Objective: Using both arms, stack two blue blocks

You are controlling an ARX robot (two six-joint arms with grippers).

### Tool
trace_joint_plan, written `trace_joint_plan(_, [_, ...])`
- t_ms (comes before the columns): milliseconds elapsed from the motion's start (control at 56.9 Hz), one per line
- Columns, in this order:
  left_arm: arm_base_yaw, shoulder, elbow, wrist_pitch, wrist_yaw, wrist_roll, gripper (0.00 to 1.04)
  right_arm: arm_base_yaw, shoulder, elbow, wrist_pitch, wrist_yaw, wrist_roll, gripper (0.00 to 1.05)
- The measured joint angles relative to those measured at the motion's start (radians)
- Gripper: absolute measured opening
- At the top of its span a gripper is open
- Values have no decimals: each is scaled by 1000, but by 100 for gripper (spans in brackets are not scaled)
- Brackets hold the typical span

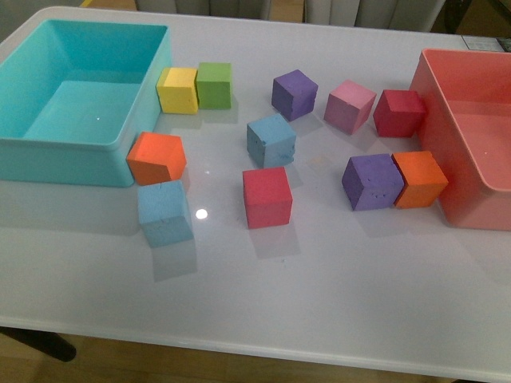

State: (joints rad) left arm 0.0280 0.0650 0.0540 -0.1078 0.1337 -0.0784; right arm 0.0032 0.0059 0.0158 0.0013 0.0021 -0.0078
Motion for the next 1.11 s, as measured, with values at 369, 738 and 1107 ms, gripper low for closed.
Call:
trace_joint_plan(369, [-280, 814, 121, 164, 63, -510, 96, 0, -1, 0, 0, -2, 0, 96])
trace_joint_plan(738, [-410, 1426, 301, 497, -11, -558, 96, 0, -1, 0, 0, -2, 1, 96])
trace_joint_plan(1107, [-444, 1811, 586, 501, -73, -557, 96, 0, -1, 0, 0, -2, 1, 96])
